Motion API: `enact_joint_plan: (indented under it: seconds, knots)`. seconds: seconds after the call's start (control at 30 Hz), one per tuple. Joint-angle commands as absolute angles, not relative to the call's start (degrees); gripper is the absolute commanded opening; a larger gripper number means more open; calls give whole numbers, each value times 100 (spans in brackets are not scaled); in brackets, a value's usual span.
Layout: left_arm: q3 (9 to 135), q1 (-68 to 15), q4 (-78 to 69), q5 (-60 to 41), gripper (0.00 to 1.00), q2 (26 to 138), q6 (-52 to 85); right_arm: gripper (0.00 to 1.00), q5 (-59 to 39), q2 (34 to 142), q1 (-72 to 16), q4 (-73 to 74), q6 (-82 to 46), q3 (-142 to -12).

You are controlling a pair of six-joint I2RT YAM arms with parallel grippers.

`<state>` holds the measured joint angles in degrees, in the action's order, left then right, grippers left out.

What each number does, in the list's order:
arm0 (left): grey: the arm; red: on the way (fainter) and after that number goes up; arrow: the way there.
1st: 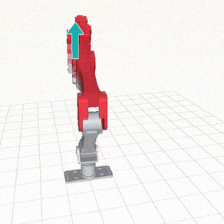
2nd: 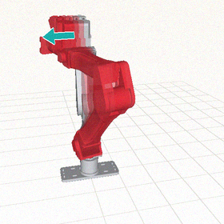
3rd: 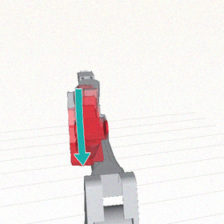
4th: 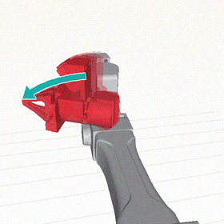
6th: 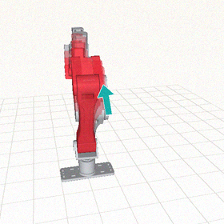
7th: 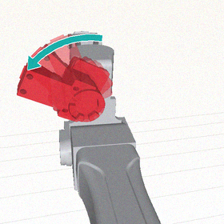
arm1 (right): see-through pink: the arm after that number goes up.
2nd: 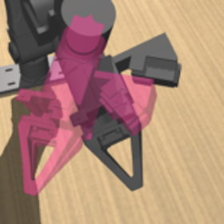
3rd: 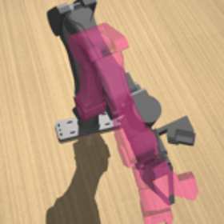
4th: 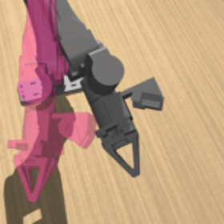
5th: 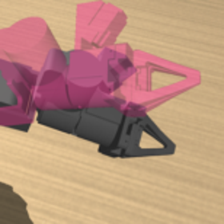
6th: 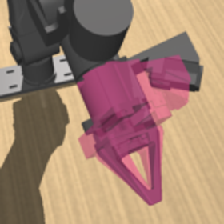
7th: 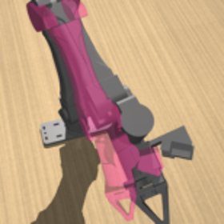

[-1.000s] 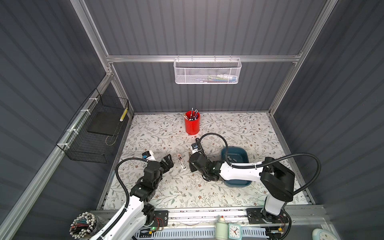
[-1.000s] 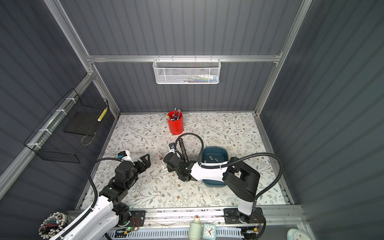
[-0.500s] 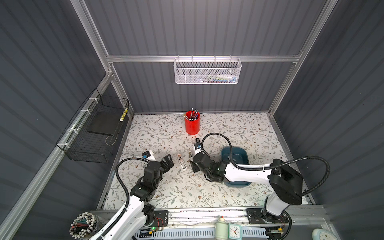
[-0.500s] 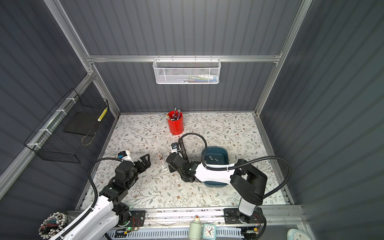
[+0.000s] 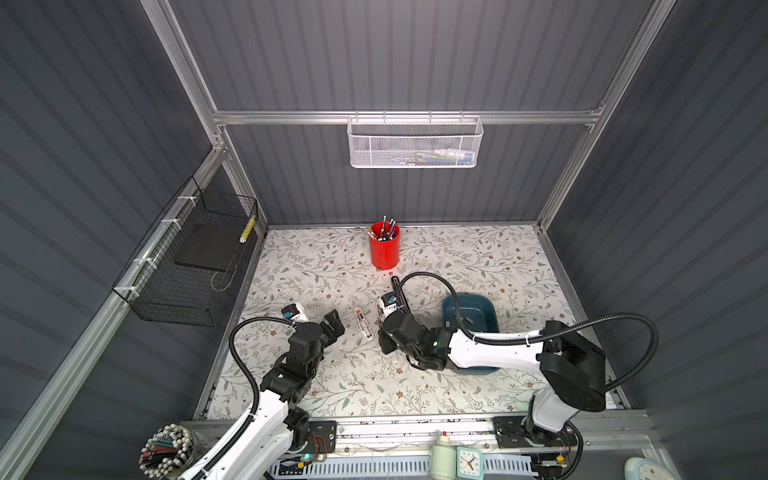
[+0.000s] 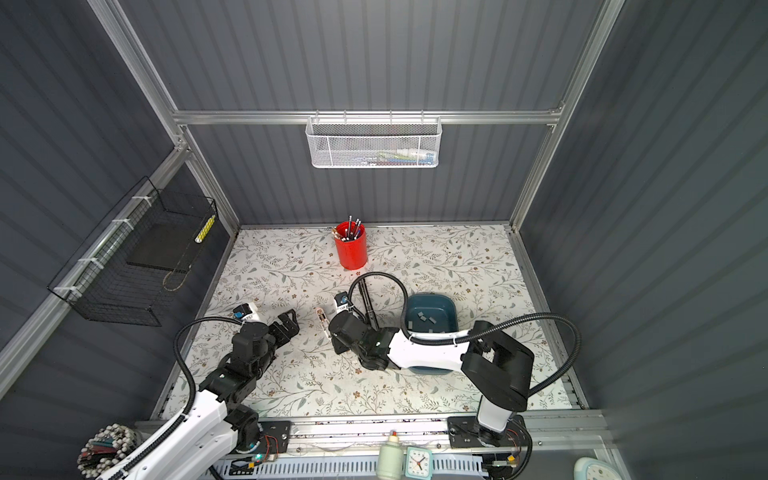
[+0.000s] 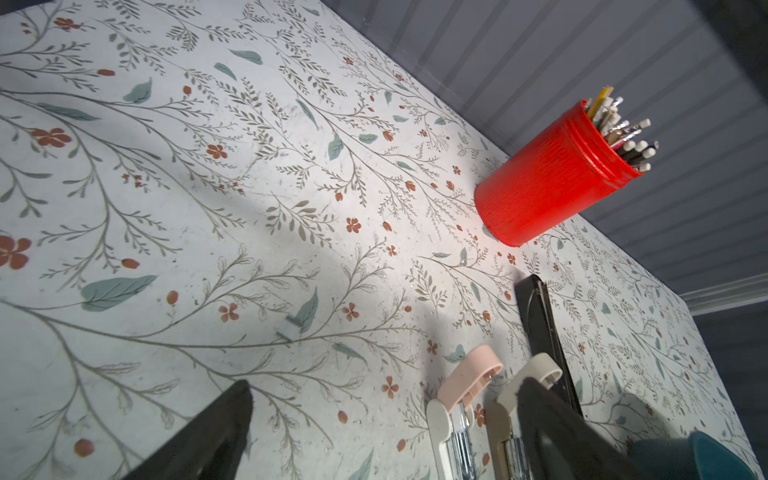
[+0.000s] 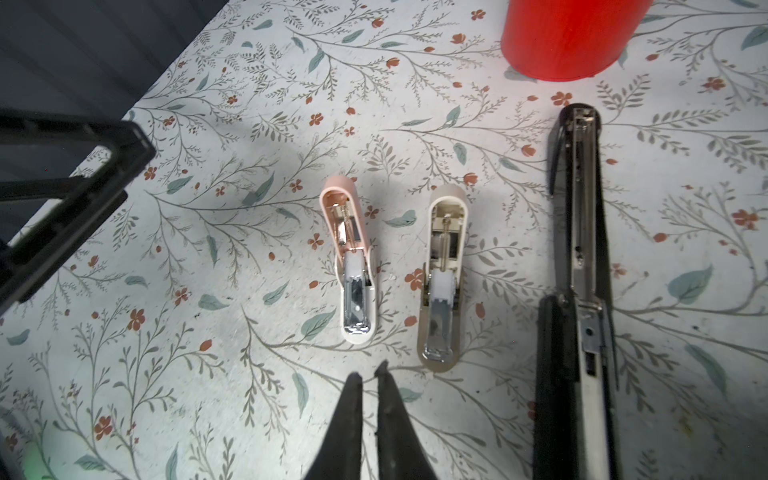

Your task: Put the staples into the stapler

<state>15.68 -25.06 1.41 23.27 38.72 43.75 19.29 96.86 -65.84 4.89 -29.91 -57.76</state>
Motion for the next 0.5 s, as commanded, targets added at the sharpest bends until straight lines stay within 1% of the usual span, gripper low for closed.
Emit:
enact_joint_plan:
  seconds: [0.0, 0.4, 0.47]
  knots:
    - [1758, -2495, 420, 2670, 100, 3949, 4470, 13, 1798, 9687, -6748, 474, -2808, -5745]
    - [1828, -2496, 446, 2751, 100, 4059, 4433, 13, 1625, 9872, -6947, 528, -2925, -5791]
    - [1845, -2496, 457, 2754, 100, 4103, 4424, 15, 1693, 9856, -6949, 499, -2961, -5776]
